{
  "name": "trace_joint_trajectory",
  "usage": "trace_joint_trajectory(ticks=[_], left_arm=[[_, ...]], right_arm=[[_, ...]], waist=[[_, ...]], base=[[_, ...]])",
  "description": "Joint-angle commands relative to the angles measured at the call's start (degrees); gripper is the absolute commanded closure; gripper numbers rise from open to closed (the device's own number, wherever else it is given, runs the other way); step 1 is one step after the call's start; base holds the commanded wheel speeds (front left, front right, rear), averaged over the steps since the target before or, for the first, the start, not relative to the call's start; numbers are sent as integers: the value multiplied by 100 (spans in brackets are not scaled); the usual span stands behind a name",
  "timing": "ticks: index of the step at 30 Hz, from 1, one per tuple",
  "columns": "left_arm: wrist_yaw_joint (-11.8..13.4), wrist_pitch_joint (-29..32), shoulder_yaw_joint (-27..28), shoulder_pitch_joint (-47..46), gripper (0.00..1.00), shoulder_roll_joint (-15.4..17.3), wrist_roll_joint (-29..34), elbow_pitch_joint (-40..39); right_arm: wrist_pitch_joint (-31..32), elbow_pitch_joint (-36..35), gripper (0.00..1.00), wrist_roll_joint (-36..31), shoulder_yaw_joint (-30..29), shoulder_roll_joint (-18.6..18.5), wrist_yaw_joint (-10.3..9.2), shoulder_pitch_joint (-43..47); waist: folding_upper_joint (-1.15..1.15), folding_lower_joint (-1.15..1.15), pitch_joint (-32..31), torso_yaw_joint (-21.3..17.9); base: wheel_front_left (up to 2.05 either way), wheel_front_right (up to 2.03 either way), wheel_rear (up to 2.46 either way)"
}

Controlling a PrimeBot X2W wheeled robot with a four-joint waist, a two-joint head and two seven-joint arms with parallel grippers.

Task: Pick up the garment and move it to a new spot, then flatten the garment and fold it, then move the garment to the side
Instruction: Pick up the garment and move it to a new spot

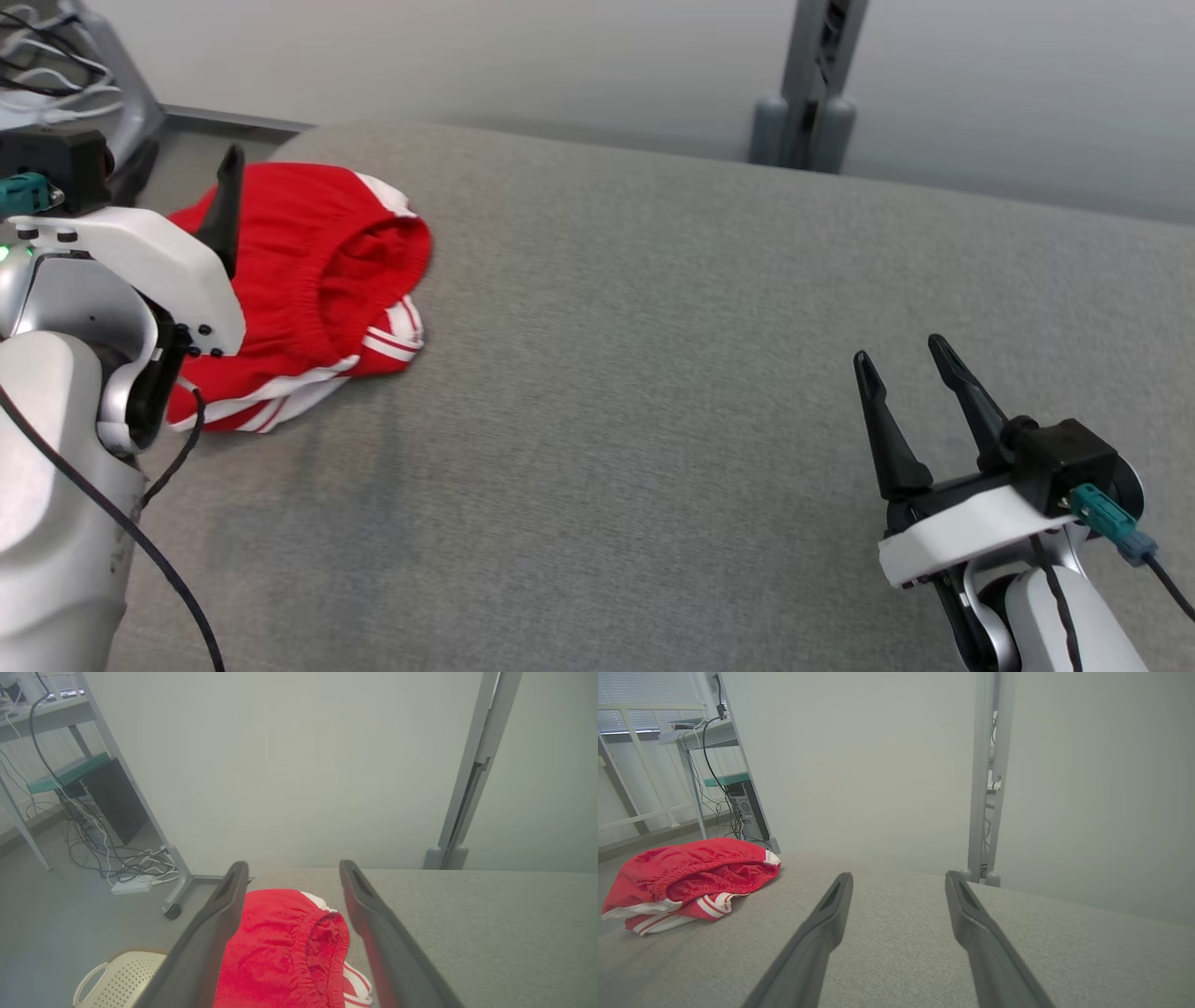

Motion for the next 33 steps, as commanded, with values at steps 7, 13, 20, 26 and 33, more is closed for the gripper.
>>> trace_joint_trajectory(ticks=[7, 13, 20, 26, 33], left_arm=[[-225, 521, 168, -436, 0, 145, -408, 1766], [-359, 515, 286, -621, 0, 185, -641, 2803], [-447, 535, 400, -792, 87, 197, -836, 3645], [-456, -61, 385, -1018, 100, 225, -756, 3832], [-496, -951, 261, -1286, 100, 161, -559, 3505]], right_arm=[[76, -84, 0, -88, 121, -34, -2, -255], [43, -128, 0, -139, 90, -32, -2, -352], [29, -89, 0, -152, 106, -31, -1, -441], [-17, -1, 0, -104, 102, -34, -2, -443], [-68, 112, 0, -73, -54, -34, -2, -278]], waist=[[0, 0, 755, -772], [0, 0, 1069, -953], [0, 0, 1179, -965], [0, 0, 1029, -910], [0, 0, 584, -800]], base=[[0, 0, 0], [0, 0, 0], [0, 0, 0], [0, 0, 0], [0, 0, 0]])
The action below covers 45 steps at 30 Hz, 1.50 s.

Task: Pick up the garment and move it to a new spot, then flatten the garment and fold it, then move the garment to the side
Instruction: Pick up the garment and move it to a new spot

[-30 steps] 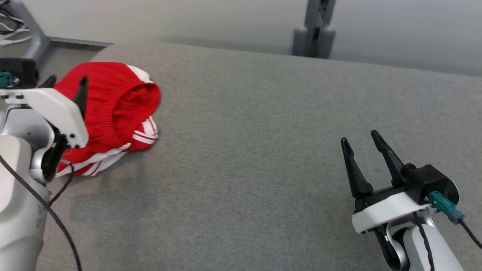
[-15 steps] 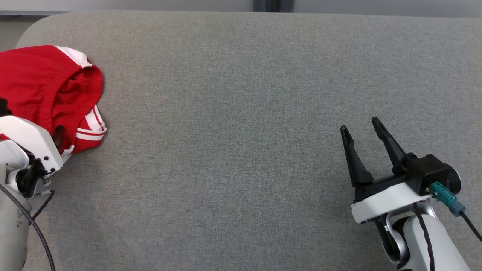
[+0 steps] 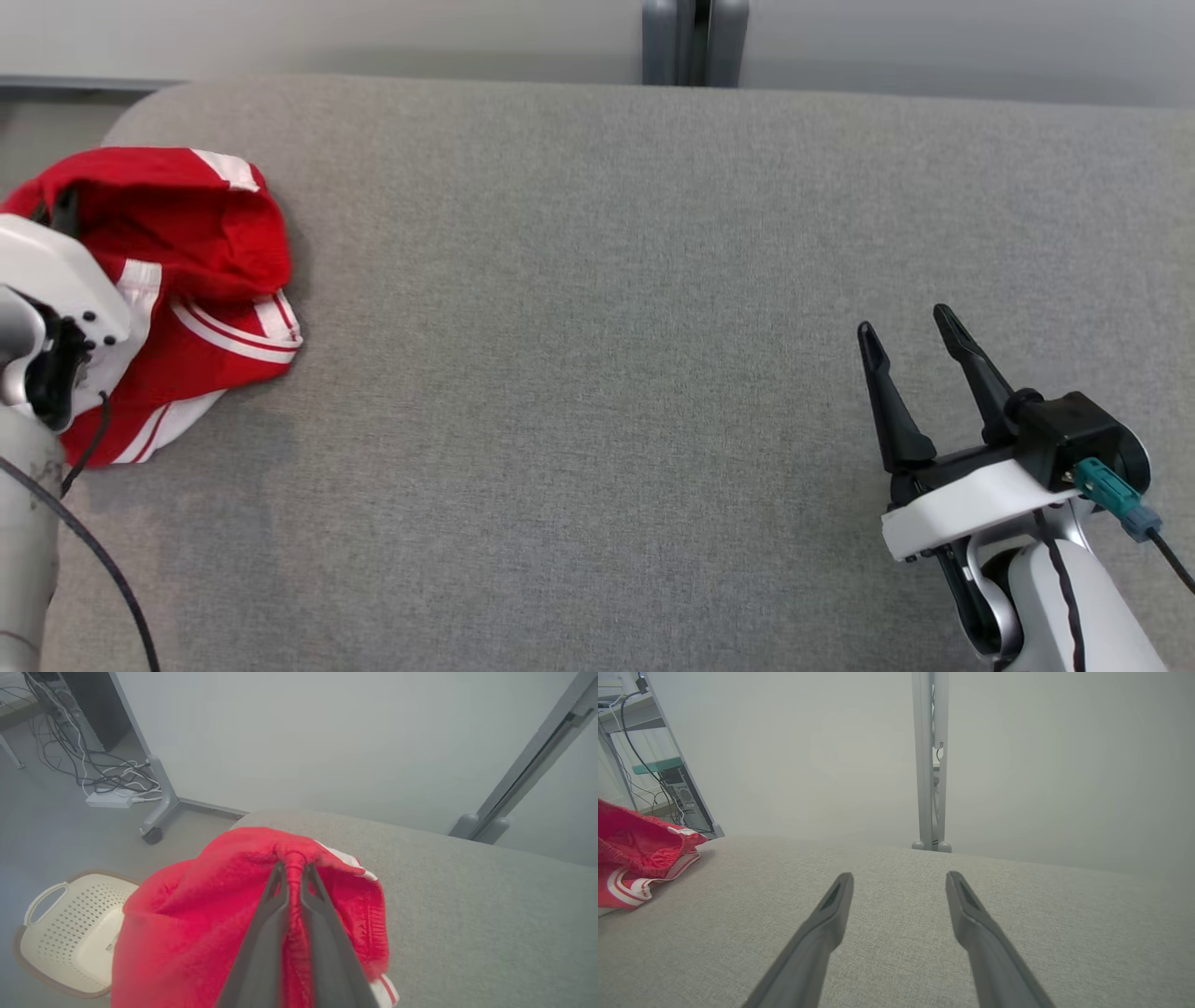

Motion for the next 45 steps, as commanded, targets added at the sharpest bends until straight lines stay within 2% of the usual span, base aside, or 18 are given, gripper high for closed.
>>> trace_joint_trajectory(ticks=[1, 6, 11, 19, 25, 32, 38, 41, 42, 45], left_arm=[[-33, -121, -55, -72, 100, -57, 83, -104], [-68, -430, -271, 95, 100, -274, 207, -709], [-97, -454, -515, 381, 100, -531, 281, -1450], [77, -58, -1086, 1248, 100, -997, 389, -3174], [3, 315, -1606, 1720, 100, -1377, 305, -3933], [-162, 522, -2407, 1675, 100, -1790, 286, -4125], [-200, 464, -2991, 1348, 100, -1923, 159, -3967], [-148, 404, -3264, 1127, 100, -1940, -18, -3840], [-59, 372, -3502, 987, 100, -1942, -117, -3762], [59, 348, -3848, 881, 100, -1925, -409, -3531]], right_arm=[[-53, 19, 0, 38, -55, -31, -1, 81], [-36, -4, 0, 39, -223, -31, -2, 227], [8, -72, 0, 53, -365, -32, -2, 320], [83, -235, 0, 24, -634, -32, -2, 460], [108, -336, 0, 21, -743, -28, -2, 440], [131, -402, 0, 15, -818, -28, -2, 372], [109, -398, 0, 82, -776, -27, -2, 280], [86, -384, 0, 110, -755, -28, -2, 260], [64, -358, 0, 141, -711, -26, -2, 249], [21, -324, 0, 203, -649, -24, -2, 223]], waist=[[0, 0, -203, 58], [0, 0, -548, 30], [0, 0, -711, -93], [0, 0, -785, -546], [0, 0, -712, -1040], [0, 0, -586, -1628], [0, 0, -432, -2185], [0, 0, -326, -2413], [0, 0, -250, -2541], [0, 0, -113, -2644]], base=[[0, 0, 0], [0, 0, 0], [0, 0, 0], [0, 0, 0], [0, 0, 0], [0, 0, 0], [0, 0, 0], [0, 0, 0], [0, 0, 0], [0, 0, 0]])
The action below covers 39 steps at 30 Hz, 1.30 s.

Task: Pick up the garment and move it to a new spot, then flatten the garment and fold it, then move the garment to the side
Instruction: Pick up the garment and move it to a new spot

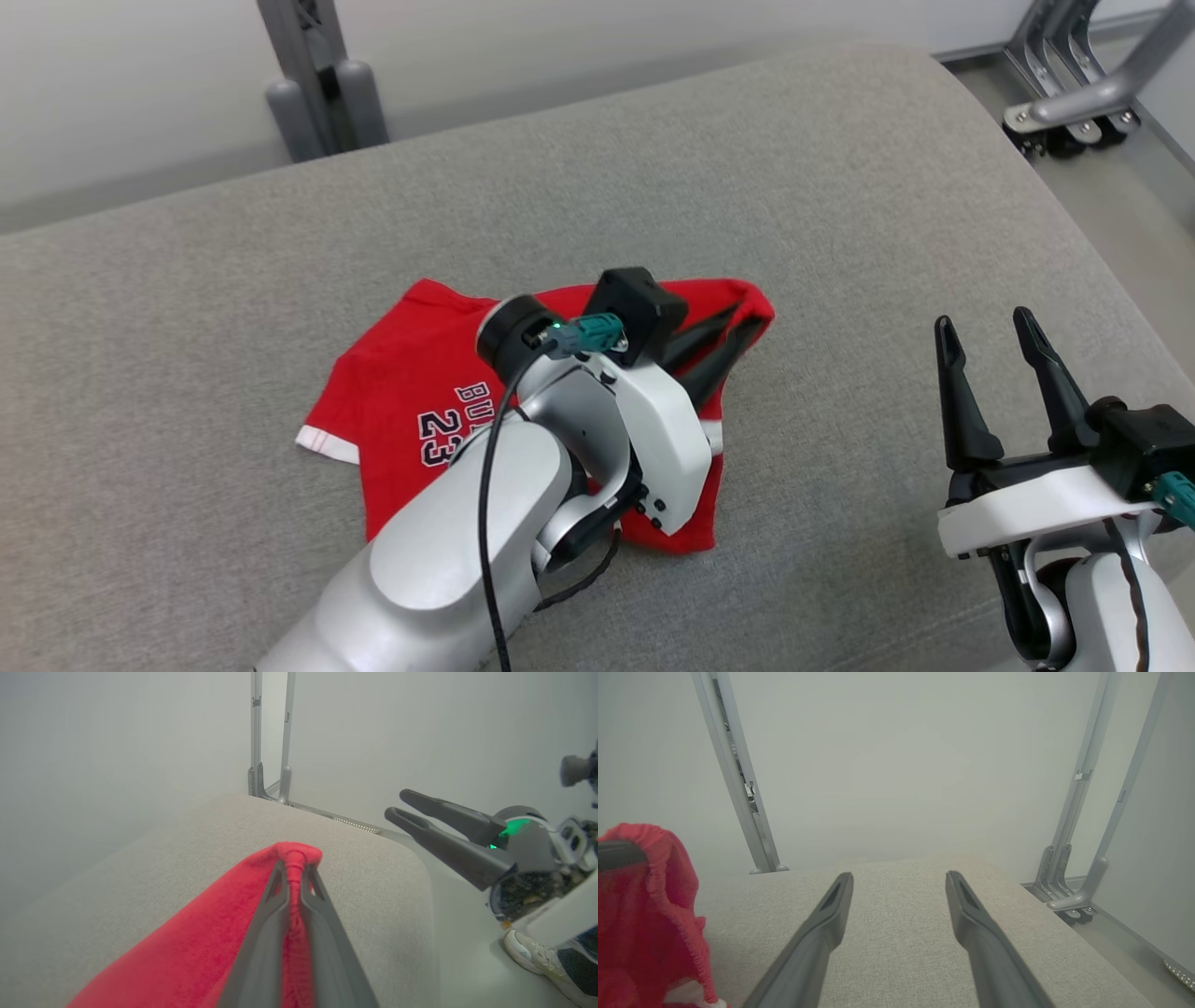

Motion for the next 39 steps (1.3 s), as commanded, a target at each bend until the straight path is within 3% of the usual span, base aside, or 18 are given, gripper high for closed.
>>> trace_joint_trajectory(ticks=[1, 4, 5, 6, 7, 13, 17, 21, 32, 39], left_arm=[[79, -37, -162, -122, 100, 55, -131, 212], [58, -39, -496, -171, 100, 42, -402, 621], [40, -22, -612, -214, 89, 43, -465, 756], [25, -54, -692, -269, 37, 44, -517, 864], [8, -96, -774, -317, 0, 45, -570, 959], [-94, -449, -1132, -450, 0, 43, -889, 1028], [-21, -805, -1152, -530, 0, 44, -919, 1013], [278, -1304, -817, -433, 0, 244, -903, 934], [1278, -2186, 485, 420, 0, 1523, -1212, 30], [1723, -2413, 1587, 1347, 0, 2102, -1280, -727]], right_arm=[[-65, 33, 0, 67, 37, -18, -2, -83], [-129, 110, 0, 151, 127, -21, -2, -109], [-136, 139, 0, 172, 149, -21, -2, -134], [-149, 170, 0, 200, 183, -21, -2, -169], [-174, 197, 0, 217, 216, -21, -2, -195], [-239, 365, 0, 231, 254, -22, -2, -247], [-253, 433, 0, 208, 271, -24, -2, -268], [-250, 455, 0, 183, 242, -23, -2, -223], [-213, 382, 0, 163, 153, -23, -2, -36], [-180, 324, 0, 150, 163, -21, -2, 60]], waist=[[0, 0, 218, -153], [0, 0, 329, -176], [0, 0, 365, -173], [0, 0, 399, -160], [0, 0, 418, -133], [0, 0, 342, 116], [0, 0, 185, 360], [0, 0, 22, 611], [0, 0, -288, 1195], [0, 0, -487, 1431]], base=[[0, 0, 0], [0, 0, 0], [0, 0, 0], [0, 0, 0], [0, 0, 0], [0, 0, 0], [0, 0, 0], [0, 0, 0], [0, 0, 0], [0, 0, 0]])
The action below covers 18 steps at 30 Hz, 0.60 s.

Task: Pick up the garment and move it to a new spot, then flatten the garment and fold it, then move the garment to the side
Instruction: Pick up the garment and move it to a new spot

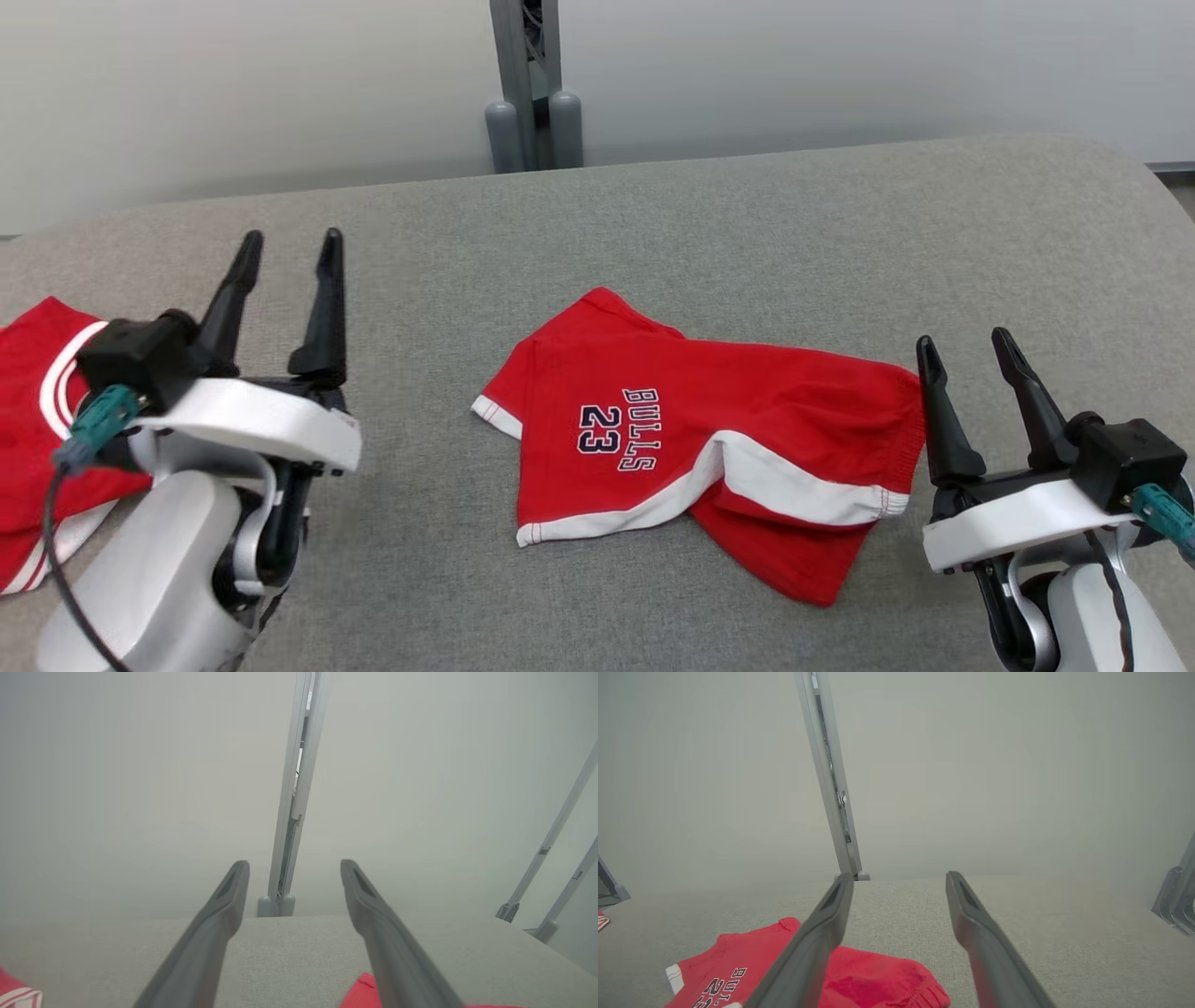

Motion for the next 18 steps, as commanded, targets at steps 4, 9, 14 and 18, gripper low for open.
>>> trace_joint_trajectory(ticks=[4, 9, 14, 18], left_arm=[[88, -26, 730, 671, 0, 74, 358, -541], [-159, -29, 1409, 1436, 0, -74, 791, -972], [-240, -30, 1653, 2062, 0, -194, 1143, -1087], [-173, -30, 1635, 2483, 0, -212, 1457, -1080]], right_arm=[[63, -70, 0, -55, -7, -29, -1, 119], [103, -94, 0, -59, 5, -29, -1, 277], [162, -90, 0, -47, 2, -31, -1, 489], [242, -162, 0, -115, -20, -28, -1, 715]], waist=[[0, 0, -138, 160], [0, 0, -301, 220], [0, 0, -505, 220], [0, 0, -630, 213]], base=[[0, 0, 0], [0, 0, 0], [0, 0, 0], [0, 0, 0]])
